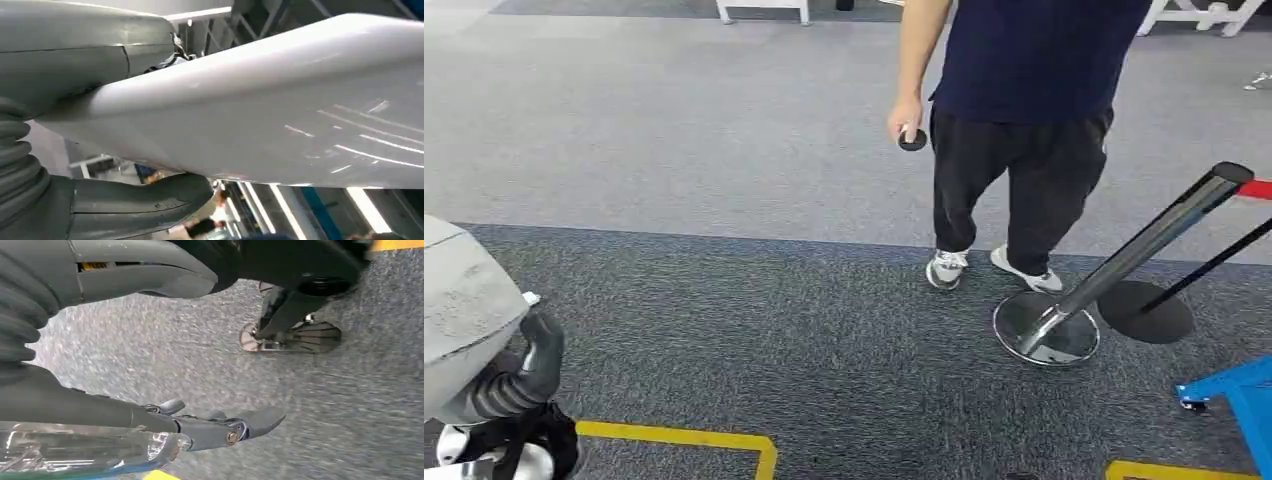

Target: Take the parts from the cabinet and place them on the table.

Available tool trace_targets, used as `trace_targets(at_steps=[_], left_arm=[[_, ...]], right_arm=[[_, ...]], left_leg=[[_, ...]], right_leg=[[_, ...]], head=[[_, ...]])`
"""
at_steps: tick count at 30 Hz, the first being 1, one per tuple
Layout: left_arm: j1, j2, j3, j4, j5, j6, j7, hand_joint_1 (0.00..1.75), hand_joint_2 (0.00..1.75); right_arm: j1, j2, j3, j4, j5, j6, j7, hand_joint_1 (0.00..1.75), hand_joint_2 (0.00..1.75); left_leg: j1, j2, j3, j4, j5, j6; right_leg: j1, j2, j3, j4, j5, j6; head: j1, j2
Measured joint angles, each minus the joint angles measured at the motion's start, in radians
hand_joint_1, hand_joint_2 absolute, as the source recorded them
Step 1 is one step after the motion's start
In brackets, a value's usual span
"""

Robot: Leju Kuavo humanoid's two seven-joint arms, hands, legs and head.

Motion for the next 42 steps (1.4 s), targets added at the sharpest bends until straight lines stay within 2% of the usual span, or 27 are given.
trace_targets(at_steps=[4,5,6,7,9,10,12,13,14,15,19,20,21,22,23,25,26,27,29,30,31,35,37,38,40,41,42], left_arm=[[0.005,0.000,0.000,0.000,0.003,0.000,0.000,1.75,1.75],[0.006,0.002,0.000,0.000,0.002,0.000,0.000,1.75,1.75],[0.002,0.002,0.000,0.000,0.002,0.000,0.000,1.75,1.75],[-0.001,0.002,0.000,0.000,0.000,0.000,0.000,1.75,1.75],[0.001,0.001,-0.002,0.000,0.000,0.000,0.000,1.75,1.75],[0.003,0.001,-0.002,0.000,0.000,0.000,0.000,1.75,1.75],[0.003,0.001,-0.002,0.000,-0.001,0.000,0.000,1.75,1.75],[0.003,0.001,-0.002,0.000,-0.001,0.000,0.000,1.75,1.75],[0.002,0.001,-0.002,0.000,-0.001,0.000,0.000,1.75,1.75],[0.001,0.001,-0.002,0.000,0.000,0.000,0.000,1.75,1.75],[0.004,0.003,0.000,0.000,-0.001,0.000,0.000,1.75,1.75],[0.004,0.002,0.001,-0.001,-0.002,0.000,0.000,1.75,1.75],[0.003,0.002,0.000,-0.002,-0.003,0.000,0.000,1.75,1.75],[0.001,0.002,0.001,-0.002,-0.003,0.000,0.000,1.75,1.75],[0.001,0.001,0.001,-0.002,-0.003,0.000,0.000,1.75,1.75],[0.002,0.001,0.001,-0.002,-0.003,0.000,0.000,1.75,1.75],[0.003,0.002,0.001,-0.002,-0.003,0.000,0.000,1.75,1.75],[0.003,0.002,0.001,-0.002,-0.003,0.000,0.000,1.75,1.75],[0.003,0.002,0.001,-0.002,-0.003,0.000,0.000,1.75,1.75],[0.003,0.001,0.001,-0.002,-0.003,0.000,0.000,1.75,1.75],[0.001,0.002,0.001,-0.002,-0.003,0.000,0.000,1.75,1.75],[0.008,0.001,0.000,-0.002,-0.003,0.000,0.000,1.75,1.75],[0.004,0.002,0.000,-0.002,-0.003,0.000,0.000,1.75,1.75],[0.002,0.002,0.000,-0.002,-0.003,0.000,0.000,1.75,1.75],[0.005,0.001,-0.001,-0.002,-0.003,0.000,0.000,1.75,1.75],[0.006,0.001,-0.001,-0.002,-0.003,0.000,0.000,1.75,1.75],[0.008,0.001,-0.001,-0.002,-0.003,0.000,0.000,1.75,1.75]], right_arm=[[-0.005,0.000,0.000,0.000,0.000,0.001,0.003,0.00,1.75],[-0.005,0.000,0.000,0.000,0.000,0.002,0.004,0.00,1.75],[-0.005,0.000,0.000,0.000,0.000,0.002,0.003,0.00,1.75],[-0.003,0.000,0.000,0.000,0.000,0.002,0.003,0.00,1.75],[0.002,0.000,0.000,0.000,0.000,0.003,0.005,0.00,1.75],[0.003,0.000,0.000,0.000,0.000,0.003,0.005,0.00,1.75],[0.001,0.000,0.000,0.000,0.000,0.004,0.005,0.00,1.75],[-0.001,0.000,0.000,0.000,0.000,0.005,0.006,0.00,1.75],[-0.002,0.000,0.000,0.000,0.000,0.005,0.005,0.00,1.75],[-0.001,0.000,0.000,0.000,0.000,0.005,0.006,0.00,1.75],[-0.005,0.000,0.000,0.000,0.000,0.005,0.006,0.00,1.75],[-0.007,0.000,0.000,0.000,0.000,0.006,0.006,0.00,1.75],[-0.009,0.000,0.000,0.000,0.000,0.006,0.006,0.00,1.75],[-0.009,0.000,0.000,0.000,0.000,0.007,0.005,0.00,1.75],[-0.008,0.000,0.000,0.000,0.000,0.007,0.005,0.00,1.75],[-0.001,0.000,0.000,0.000,0.000,0.009,0.007,0.00,1.75],[0.001,0.000,0.000,0.000,0.000,0.009,0.007,0.00,1.75],[0.001,0.000,0.000,0.000,0.000,0.008,0.008,0.00,1.75],[-0.001,0.000,0.000,0.000,0.000,0.008,0.008,0.00,1.75],[0.000,0.000,0.000,0.000,0.000,0.008,0.008,0.00,1.75],[0.000,0.001,0.000,0.002,0.000,0.009,0.008,0.00,1.75],[-0.001,0.001,0.000,0.002,0.000,0.008,0.010,0.00,1.75],[-0.002,0.001,0.000,0.002,0.000,0.007,0.009,0.00,1.75],[0.000,0.001,0.000,0.002,0.000,0.007,0.010,0.00,1.75],[0.006,0.001,0.000,0.002,0.000,0.007,0.011,0.00,1.75],[0.006,0.001,0.000,0.002,0.001,0.007,0.011,0.00,1.75],[0.004,0.001,0.000,0.002,0.003,0.007,0.011,0.00,1.75]], left_leg=[[0.010,-0.040,-0.015,-0.006,0.014,-0.025],[0.008,-0.002,-0.016,0.003,0.005,-0.026],[0.002,0.055,-0.031,0.033,-0.020,-0.030],[0.003,0.084,-0.065,0.103,-0.062,-0.034],[0.004,0.101,-0.145,0.268,-0.134,-0.038],[0.004,0.101,-0.170,0.319,-0.146,-0.040],[0.004,0.104,-0.139,0.262,-0.095,-0.038],[0.003,0.113,-0.091,0.175,-0.052,-0.035],[0.001,0.144,-0.037,0.083,-0.018,-0.031],[-0.005,0.204,0.007,0.016,-0.007,-0.026],[-0.013,0.158,0.003,-0.006,-0.009,-0.005],[-0.004,0.142,0.012,-0.015,-0.001,0.004],[0.000,0.135,0.013,-0.016,0.000,0.007],[0.002,0.124,0.012,-0.016,0.002,0.012],[0.003,0.111,0.011,-0.016,0.001,0.015],[0.003,0.081,0.010,-0.016,0.002,0.017],[0.003,0.065,0.010,-0.015,0.002,0.016],[0.004,0.049,0.011,-0.014,0.002,0.015],[0.009,0.019,0.015,-0.013,0.002,0.009],[0.009,0.007,0.015,-0.011,0.001,0.001],[0.004,-0.005,0.006,-0.001,-0.001,-0.007],[0.017,-0.052,-0.011,-0.010,0.015,-0.034],[0.007,0.066,-0.040,0.052,-0.031,-0.038],[0.008,0.089,-0.076,0.126,-0.072,-0.041],[0.009,0.102,-0.155,0.287,-0.136,-0.043],[0.009,0.102,-0.168,0.314,-0.135,-0.043],[0.009,0.102,-0.155,0.293,-0.112,-0.041]], right_leg=[[0.006,-0.040,0.007,-0.005,0.006,-0.026],[0.003,-0.056,0.009,-0.012,0.011,-0.036],[0.005,-0.065,0.011,-0.014,0.012,-0.041],[0.008,-0.079,0.010,-0.014,0.011,-0.045],[0.012,-0.110,0.009,-0.014,0.008,-0.049],[0.013,-0.126,0.008,-0.014,0.008,-0.051],[0.014,-0.157,0.010,-0.014,0.006,-0.050],[0.014,-0.170,0.013,-0.014,0.004,-0.049],[0.014,-0.181,0.017,-0.014,0.002,-0.047],[0.018,-0.191,0.021,-0.014,-0.001,-0.042],[0.022,-0.238,0.035,-0.021,-0.008,-0.021],[0.019,-0.238,0.035,-0.019,-0.015,-0.012],[0.017,-0.172,0.027,0.004,-0.032,-0.005],[0.015,-0.124,0.000,0.068,-0.068,-0.004],[0.015,-0.103,-0.040,0.152,-0.108,-0.003],[0.015,-0.093,-0.116,0.297,-0.158,-0.002],[0.015,-0.093,-0.126,0.306,-0.147,-0.003],[0.014,-0.092,-0.114,0.267,-0.111,-0.003],[0.007,-0.069,-0.034,0.088,-0.010,-0.002],[-0.001,-0.018,0.001,0.011,0.016,0.004],[-0.010,0.034,0.010,-0.018,-0.001,0.007],[-0.003,-0.023,0.015,-0.012,0.007,-0.021],[0.002,-0.053,0.016,-0.016,0.009,-0.038],[0.005,-0.068,0.016,-0.016,0.008,-0.040],[0.010,-0.106,0.014,-0.016,0.005,-0.044],[0.012,-0.123,0.015,-0.016,0.005,-0.045],[0.013,-0.138,0.015,-0.016,0.004,-0.045]], head=[[-0.001,0.000],[-0.002,0.000],[-0.012,0.000],[-0.013,0.000],[-0.013,0.000],[-0.013,0.000],[-0.013,0.000],[-0.013,0.000],[-0.013,0.000],[-0.014,0.000],[-0.011,0.000],[-0.012,0.000],[-0.005,0.000],[-0.002,0.000],[0.002,0.000],[0.003,0.000],[0.002,0.000],[0.003,0.000],[0.003,0.000],[0.003,0.000],[0.005,0.000],[0.003,0.000],[-0.008,0.000],[-0.008,0.000],[-0.008,0.000],[-0.009,0.000],[-0.008,0.000]])
